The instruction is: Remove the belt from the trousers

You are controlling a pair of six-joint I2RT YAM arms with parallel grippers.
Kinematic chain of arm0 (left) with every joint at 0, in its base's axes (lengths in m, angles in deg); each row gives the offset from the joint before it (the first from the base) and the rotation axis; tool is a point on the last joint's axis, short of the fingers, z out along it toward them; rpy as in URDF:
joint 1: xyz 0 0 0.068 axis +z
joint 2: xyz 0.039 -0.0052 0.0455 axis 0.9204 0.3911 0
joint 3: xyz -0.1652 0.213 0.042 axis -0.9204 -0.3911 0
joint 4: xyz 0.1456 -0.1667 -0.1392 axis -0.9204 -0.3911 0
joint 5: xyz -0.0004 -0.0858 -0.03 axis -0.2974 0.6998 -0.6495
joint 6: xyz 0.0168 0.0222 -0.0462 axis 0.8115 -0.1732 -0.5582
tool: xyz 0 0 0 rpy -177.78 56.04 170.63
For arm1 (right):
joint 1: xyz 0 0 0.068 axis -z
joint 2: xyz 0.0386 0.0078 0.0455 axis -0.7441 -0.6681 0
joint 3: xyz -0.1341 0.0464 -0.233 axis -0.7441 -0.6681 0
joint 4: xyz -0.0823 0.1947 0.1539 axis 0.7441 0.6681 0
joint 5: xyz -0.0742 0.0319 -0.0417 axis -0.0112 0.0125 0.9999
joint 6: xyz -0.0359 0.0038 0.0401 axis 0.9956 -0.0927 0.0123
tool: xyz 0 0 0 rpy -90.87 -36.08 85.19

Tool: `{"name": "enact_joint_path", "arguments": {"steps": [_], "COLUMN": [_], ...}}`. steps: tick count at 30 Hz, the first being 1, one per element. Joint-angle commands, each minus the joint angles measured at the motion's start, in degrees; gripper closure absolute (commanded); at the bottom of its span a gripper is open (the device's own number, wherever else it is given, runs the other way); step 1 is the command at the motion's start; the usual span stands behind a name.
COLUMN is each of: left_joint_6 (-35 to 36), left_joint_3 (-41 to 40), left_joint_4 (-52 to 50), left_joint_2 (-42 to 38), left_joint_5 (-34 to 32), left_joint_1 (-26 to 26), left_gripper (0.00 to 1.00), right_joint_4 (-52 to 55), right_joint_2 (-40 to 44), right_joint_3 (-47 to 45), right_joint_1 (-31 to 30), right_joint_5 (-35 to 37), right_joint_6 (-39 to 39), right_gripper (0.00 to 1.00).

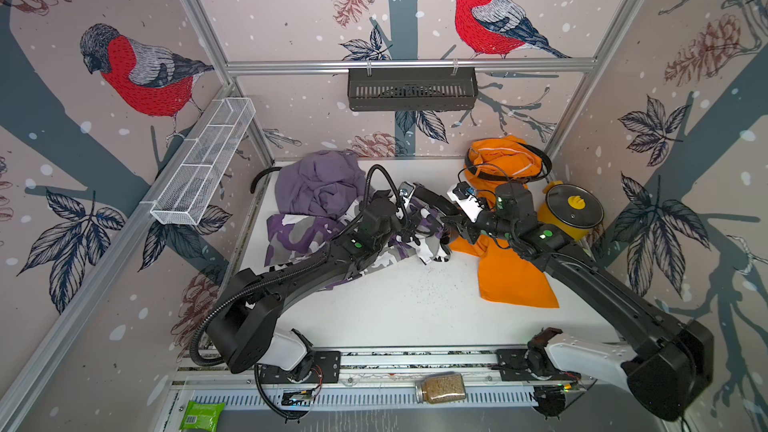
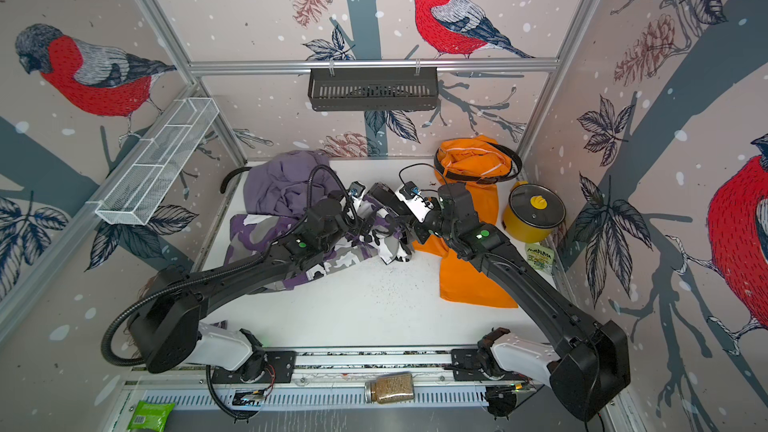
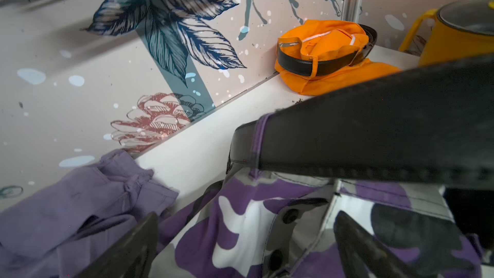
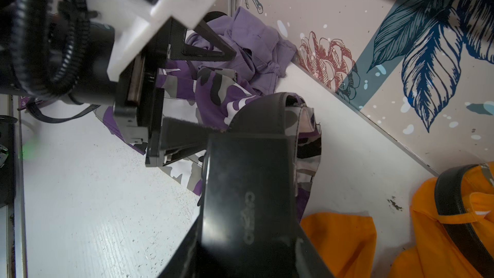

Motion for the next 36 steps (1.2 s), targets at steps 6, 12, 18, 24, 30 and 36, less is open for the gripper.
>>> {"name": "enact_joint_path", "arguments": {"steps": [6, 12, 18, 24, 30, 36], "left_joint_6": [18.0, 18.7, 16.7, 16.0, 11.3, -0.3], "left_joint_3": [-4.1, -1.9, -1.3, -0.2, -2.1, -0.6], "left_joint_4": [26.9, 34.2, 38.9, 35.6, 18.6, -10.3], "left_joint_2": [2.9, 7.3, 8.5, 9.0, 2.7, -0.9], "left_joint_5": [3.8, 7.5, 11.8, 14.2, 4.0, -3.0], "left_joint_1": [-0.2, -0.2, -0.3, -0.6, -0.6, -0.7], "left_gripper": [0.06, 0.2, 0.37, 0.95, 1.0, 1.0], "right_joint_4": [-1.5, -1.0, -0.5, -0.9, -1.6, -3.1], "right_joint_2": [1.1, 1.6, 1.6, 0.7, -5.2, -15.2], "right_joint_3": [0.2, 0.3, -0.1, -0.5, 0.4, 1.0], "right_joint_1": [-0.1, -0.1, 0.0, 0.7, 1.6, 2.1], "right_joint_5": [-5.2, -5.9, -5.8, -3.7, -4.1, -2.8], "right_joint_6": [-0.4, -0.2, -0.3, -1.4, -4.8, -6.4], "right_gripper": [0.96, 0.96, 0.96, 0.96, 0.94, 0.94]}}
